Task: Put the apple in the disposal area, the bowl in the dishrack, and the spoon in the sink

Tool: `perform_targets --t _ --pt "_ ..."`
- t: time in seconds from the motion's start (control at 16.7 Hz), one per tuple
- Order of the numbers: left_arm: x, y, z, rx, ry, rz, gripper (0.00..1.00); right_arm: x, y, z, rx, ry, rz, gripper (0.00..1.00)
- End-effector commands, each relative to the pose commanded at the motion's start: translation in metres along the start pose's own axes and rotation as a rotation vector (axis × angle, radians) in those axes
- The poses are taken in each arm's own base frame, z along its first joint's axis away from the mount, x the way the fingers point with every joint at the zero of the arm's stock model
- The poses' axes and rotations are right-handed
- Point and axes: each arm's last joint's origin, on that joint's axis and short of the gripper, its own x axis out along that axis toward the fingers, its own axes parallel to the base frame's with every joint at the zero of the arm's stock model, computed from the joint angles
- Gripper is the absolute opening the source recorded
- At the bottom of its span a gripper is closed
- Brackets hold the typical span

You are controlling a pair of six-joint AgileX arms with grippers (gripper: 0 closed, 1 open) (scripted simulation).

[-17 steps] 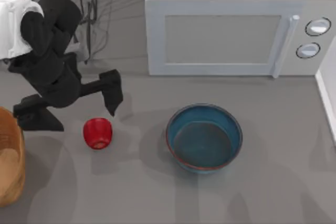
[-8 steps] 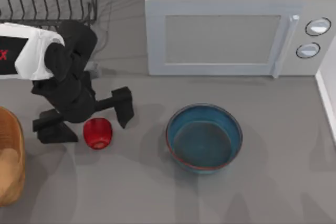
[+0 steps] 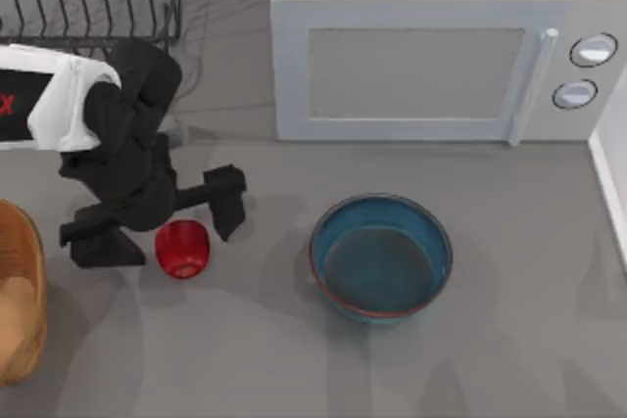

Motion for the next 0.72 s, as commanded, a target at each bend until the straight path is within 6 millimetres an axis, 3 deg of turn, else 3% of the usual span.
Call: perform_targets --t 0.6,0.72 --pt "0.0000 0.0000 0.0000 0.000 0.000 0.000 0.02 0.0000 0.0000 0.0000 0.000 0.000 0.000 1.00" --pt "0.0000 0.0000 0.0000 0.000 0.000 0.000 0.00 0.0000 0.0000 0.0000 0.000 0.000 0.000 1.00"
